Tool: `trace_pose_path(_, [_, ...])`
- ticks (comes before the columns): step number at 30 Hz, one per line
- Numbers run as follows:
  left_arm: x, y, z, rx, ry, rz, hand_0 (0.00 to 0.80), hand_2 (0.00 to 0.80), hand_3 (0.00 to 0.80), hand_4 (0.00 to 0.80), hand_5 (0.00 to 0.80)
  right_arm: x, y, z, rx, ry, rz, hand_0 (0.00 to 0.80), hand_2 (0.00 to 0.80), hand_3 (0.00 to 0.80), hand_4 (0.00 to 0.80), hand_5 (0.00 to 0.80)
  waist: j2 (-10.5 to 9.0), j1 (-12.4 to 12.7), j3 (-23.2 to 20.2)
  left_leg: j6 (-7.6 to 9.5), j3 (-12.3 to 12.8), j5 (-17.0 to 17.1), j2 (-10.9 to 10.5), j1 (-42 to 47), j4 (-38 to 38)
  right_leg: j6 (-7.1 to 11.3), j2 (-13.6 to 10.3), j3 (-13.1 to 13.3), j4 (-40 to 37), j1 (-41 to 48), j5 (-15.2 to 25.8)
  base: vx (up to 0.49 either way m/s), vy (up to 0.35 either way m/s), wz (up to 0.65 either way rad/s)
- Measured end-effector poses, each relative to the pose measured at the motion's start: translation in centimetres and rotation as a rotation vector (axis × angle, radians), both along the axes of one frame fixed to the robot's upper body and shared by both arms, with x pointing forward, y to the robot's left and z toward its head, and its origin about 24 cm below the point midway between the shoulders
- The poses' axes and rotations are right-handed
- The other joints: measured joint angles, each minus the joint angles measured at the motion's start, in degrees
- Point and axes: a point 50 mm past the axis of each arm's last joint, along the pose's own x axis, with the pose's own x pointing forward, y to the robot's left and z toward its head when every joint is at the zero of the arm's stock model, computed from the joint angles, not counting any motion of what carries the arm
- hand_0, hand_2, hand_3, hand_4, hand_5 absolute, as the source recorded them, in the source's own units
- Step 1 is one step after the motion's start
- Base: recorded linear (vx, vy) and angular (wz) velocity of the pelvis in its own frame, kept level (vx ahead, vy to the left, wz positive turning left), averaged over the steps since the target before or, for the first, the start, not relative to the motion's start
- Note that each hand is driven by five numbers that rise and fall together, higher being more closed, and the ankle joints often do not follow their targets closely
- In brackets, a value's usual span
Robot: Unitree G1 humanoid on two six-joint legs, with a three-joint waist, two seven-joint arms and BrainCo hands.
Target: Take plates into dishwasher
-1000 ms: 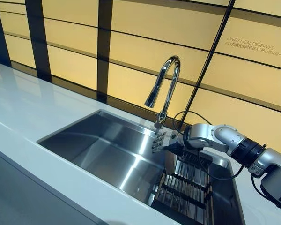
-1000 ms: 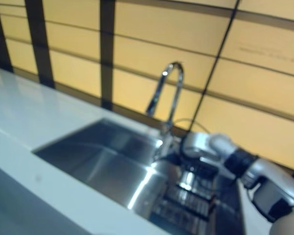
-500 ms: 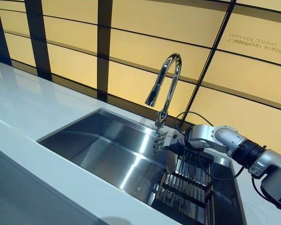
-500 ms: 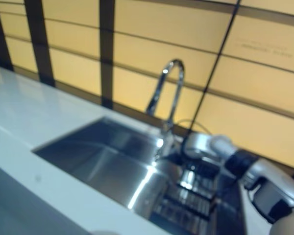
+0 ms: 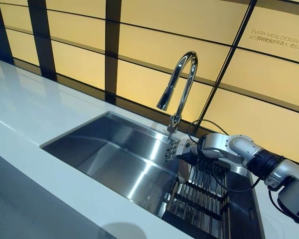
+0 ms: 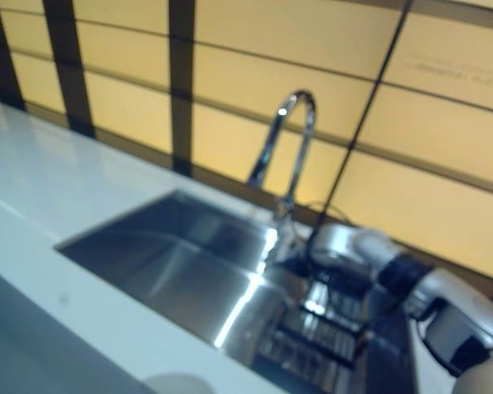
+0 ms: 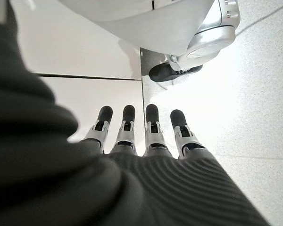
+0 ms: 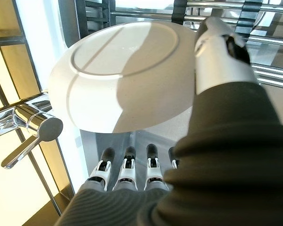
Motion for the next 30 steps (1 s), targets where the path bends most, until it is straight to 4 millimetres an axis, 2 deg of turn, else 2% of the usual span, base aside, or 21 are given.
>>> trace_pose_path(13, [-0.4, 0.9, 0.2, 0.025, 0.000, -0.020, 0.000, 0.000, 0.000, 0.000, 0.000, 0.3, 0.0, 0.2, 0.027, -0.024, -0.025, 0.000, 0.000, 0.000, 0.000, 0.000, -0.47, 0.15, 0.78, -0.09, -0.41, -0.03, -0.02, -0.94, 0.18, 0.03, 0.02, -0.38, 0.02, -0.56, -0.11, 0.039, -0.051, 0.02])
trace_pose_path(25, [-0.5, 1.4, 0.3, 0.038, -0.003, -0.022, 0.000, 0.000, 0.000, 0.000, 0.000, 0.6, -0.4, 0.2, 0.027, -0.030, -0.059, 0.000, 0.000, 0.000, 0.000, 0.000, 0.72, 0.40, 3.16, -0.35, -1.86, 0.21, 0.02, -2.01, 0.52, 0.03, 0.17, -1.70, 0.09, -0.85, -0.34, 0.009, -0.035, 0.06])
trace_pose_path(30, [-0.4, 1.6, 0.4, 0.046, -0.003, -0.036, 0.000, 0.000, 0.000, 0.000, 0.000, 0.7, -1.0, 0.2, 0.009, -0.034, -0.079, 0.000, 0.000, 0.000, 0.000, 0.000, 0.74, 1.51, 3.61, -0.41, -2.00, 0.27, 0.02, -2.52, 0.57, 0.02, 0.22, -1.82, 0.16, -1.23, -0.35, -0.001, -0.012, 0.01])
